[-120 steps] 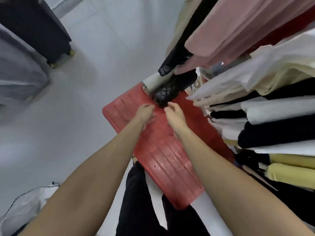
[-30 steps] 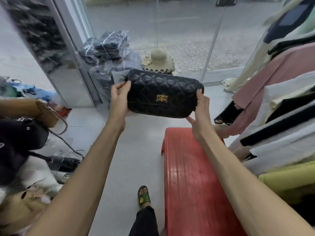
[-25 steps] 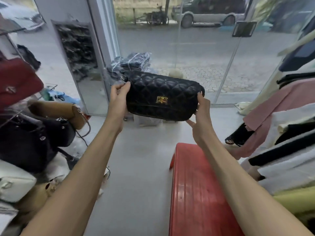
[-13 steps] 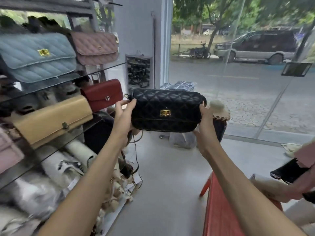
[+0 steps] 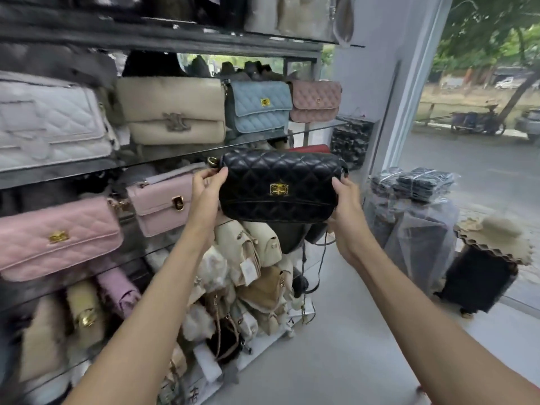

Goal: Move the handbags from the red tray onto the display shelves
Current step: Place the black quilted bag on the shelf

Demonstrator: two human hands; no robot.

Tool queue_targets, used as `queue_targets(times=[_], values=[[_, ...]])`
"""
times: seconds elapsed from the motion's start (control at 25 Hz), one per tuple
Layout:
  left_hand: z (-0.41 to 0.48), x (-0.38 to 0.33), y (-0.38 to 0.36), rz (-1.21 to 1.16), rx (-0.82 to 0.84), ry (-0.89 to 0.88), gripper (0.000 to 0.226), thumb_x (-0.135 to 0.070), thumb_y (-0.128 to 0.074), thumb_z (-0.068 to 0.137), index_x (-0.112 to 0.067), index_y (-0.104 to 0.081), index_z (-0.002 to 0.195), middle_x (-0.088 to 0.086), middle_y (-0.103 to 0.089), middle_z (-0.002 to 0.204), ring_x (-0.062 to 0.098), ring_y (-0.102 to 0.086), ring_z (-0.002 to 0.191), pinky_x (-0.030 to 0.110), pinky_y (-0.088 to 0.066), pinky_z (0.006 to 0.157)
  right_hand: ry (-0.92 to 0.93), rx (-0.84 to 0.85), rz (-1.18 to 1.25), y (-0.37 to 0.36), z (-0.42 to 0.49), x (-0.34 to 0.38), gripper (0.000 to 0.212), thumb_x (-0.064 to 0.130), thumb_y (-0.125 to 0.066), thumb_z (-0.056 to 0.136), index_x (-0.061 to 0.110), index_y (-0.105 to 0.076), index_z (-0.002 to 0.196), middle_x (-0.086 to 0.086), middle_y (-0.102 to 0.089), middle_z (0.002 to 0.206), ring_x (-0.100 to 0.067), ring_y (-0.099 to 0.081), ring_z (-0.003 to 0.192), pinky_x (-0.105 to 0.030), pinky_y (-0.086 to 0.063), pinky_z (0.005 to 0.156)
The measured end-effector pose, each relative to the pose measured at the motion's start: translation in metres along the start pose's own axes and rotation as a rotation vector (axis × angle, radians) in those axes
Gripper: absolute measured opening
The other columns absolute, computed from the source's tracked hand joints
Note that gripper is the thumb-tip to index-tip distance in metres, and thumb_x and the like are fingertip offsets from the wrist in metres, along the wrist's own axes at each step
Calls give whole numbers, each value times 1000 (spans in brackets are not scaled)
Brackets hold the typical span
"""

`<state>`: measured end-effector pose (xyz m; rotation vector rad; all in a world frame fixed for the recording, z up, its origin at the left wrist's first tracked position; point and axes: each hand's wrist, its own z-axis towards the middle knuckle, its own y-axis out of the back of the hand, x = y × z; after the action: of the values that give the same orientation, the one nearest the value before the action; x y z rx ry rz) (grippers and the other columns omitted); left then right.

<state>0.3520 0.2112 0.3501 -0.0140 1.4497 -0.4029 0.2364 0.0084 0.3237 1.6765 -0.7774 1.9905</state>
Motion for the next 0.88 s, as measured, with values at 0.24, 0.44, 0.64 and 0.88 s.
queue_targets(times=[0.24, 0.44, 0.64, 0.88], values=[[-57, -37, 80, 18, -223, -50, 15, -37, -60, 99, -31, -51, 109, -6, -62, 114, 2, -62, 90, 30, -52, 68, -25, 247, 5, -67, -49, 14, 65, 64, -51, 82, 35, -42, 139, 5, -50, 147, -15, -48, 135, -51, -37, 117], [-100, -67, 165, 13, -429, -113, 19, -35, -60, 99, -28, -51, 114, -1, -59, 115, 2, -60, 78, 15, -44, 44, -31, 444, 35, -141, -104, 19, 75, 66, -54, 80, 32, -40, 145, 5, -51, 145, -14, -50, 133, -48, -39, 117], [-158, -108, 260, 63, -582, -169, 16, -39, -57, 100, -32, -48, 111, -12, -61, 107, -4, -59, 79, 31, -47, 70, -5, 619, 53, -231, -162, 22, 81, 71, -57, 70, 35, -43, 141, 5, -50, 147, -15, -47, 138, -47, -36, 120], [-240, -171, 391, 119, -766, -235, 23, -38, -57, 100, -26, -46, 117, -11, -60, 101, -2, -58, 78, 29, -47, 67, -43, 763, 103, -360, -271, 25, 42, 50, -57, 93, 32, -42, 128, 9, -56, 128, -16, -50, 134, -47, -38, 118]])
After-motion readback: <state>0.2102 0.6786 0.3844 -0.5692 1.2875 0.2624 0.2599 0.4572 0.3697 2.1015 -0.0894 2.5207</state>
